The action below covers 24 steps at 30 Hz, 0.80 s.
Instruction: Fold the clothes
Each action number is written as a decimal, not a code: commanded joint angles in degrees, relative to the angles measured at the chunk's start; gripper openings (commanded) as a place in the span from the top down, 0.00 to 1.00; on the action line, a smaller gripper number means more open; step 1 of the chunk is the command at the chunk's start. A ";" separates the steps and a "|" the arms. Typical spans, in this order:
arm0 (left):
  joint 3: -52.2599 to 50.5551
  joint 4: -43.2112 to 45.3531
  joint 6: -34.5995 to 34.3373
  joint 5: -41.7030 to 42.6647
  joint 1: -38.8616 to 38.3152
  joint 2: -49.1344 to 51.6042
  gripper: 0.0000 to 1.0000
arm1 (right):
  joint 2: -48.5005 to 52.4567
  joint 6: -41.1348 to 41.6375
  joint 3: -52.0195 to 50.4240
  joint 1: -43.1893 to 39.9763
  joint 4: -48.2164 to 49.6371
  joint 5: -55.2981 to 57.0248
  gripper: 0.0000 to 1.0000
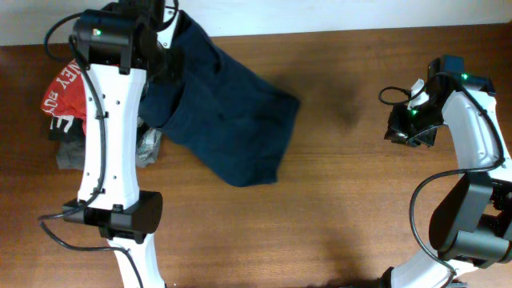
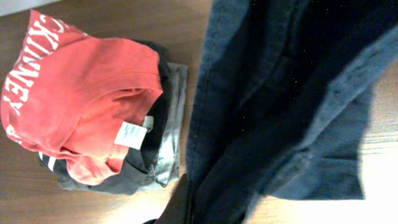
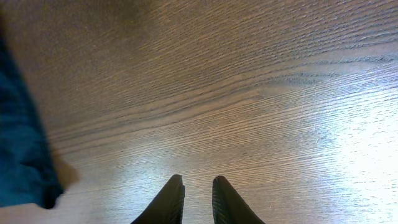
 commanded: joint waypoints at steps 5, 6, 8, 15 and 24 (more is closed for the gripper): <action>-5.64 4.76 -0.37 2.93 -6.08 0.98 1.00 | -0.31 0.24 0.48 0.22 -0.02 -0.13 0.79; -6.69 5.60 -1.36 2.93 -7.13 1.27 1.00 | -0.31 0.24 0.48 0.22 -0.04 -0.13 0.79; -9.33 7.17 -2.97 2.93 -9.25 2.08 1.00 | -0.31 0.24 0.50 0.22 -0.07 -0.13 0.79; -21.03 16.92 -14.05 1.79 -15.37 6.43 1.00 | -0.31 0.24 0.48 0.22 -0.11 -0.13 0.79; -23.89 25.79 -23.04 6.14 -21.62 11.39 0.94 | -0.31 0.24 0.48 0.52 -0.26 -0.11 0.79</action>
